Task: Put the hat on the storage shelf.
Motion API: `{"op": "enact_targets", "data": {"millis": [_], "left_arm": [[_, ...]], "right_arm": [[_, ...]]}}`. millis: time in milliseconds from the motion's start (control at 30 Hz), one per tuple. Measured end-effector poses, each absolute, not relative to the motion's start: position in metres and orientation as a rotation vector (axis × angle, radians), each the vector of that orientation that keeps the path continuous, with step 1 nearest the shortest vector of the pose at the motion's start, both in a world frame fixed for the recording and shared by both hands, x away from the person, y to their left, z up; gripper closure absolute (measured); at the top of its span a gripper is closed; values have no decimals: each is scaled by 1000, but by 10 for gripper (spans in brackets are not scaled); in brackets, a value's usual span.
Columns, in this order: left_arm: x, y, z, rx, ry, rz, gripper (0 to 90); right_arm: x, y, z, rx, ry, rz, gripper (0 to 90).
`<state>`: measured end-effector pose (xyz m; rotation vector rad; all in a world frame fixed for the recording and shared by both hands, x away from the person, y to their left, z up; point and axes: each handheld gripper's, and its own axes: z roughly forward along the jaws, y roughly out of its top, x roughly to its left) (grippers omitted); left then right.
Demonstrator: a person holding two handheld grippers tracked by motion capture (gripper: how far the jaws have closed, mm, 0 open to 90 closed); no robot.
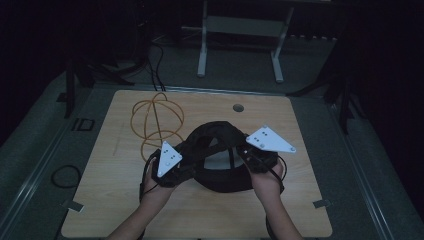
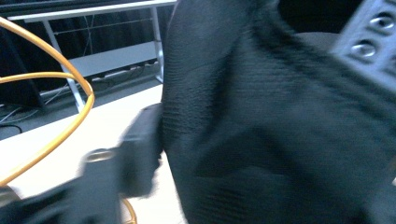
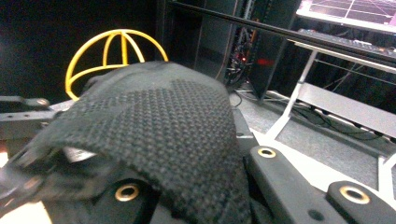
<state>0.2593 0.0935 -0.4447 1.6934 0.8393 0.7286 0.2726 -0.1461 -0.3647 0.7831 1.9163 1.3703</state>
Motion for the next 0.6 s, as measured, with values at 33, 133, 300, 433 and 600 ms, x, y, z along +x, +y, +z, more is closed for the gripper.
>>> {"op": "enact_targets", "data": {"millis": [33, 133, 300, 433, 600], "left_arm": [[259, 93, -444, 1686, 838, 734, 580], [257, 92, -442, 1678, 843, 776, 810], [257, 93, -439, 1687, 840, 802, 888], [256, 95, -435, 1686, 842, 784, 894], [257, 95, -428, 1696, 839, 770, 896]], "right_arm": [[272, -146, -365, 777, 1921, 1372, 890], [270, -145, -366, 775, 1931, 1375, 890], [266, -145, -369, 782, 1938, 1385, 889], [265, -147, -374, 785, 1947, 1398, 886], [265, -152, -378, 799, 1949, 1427, 844]]}}
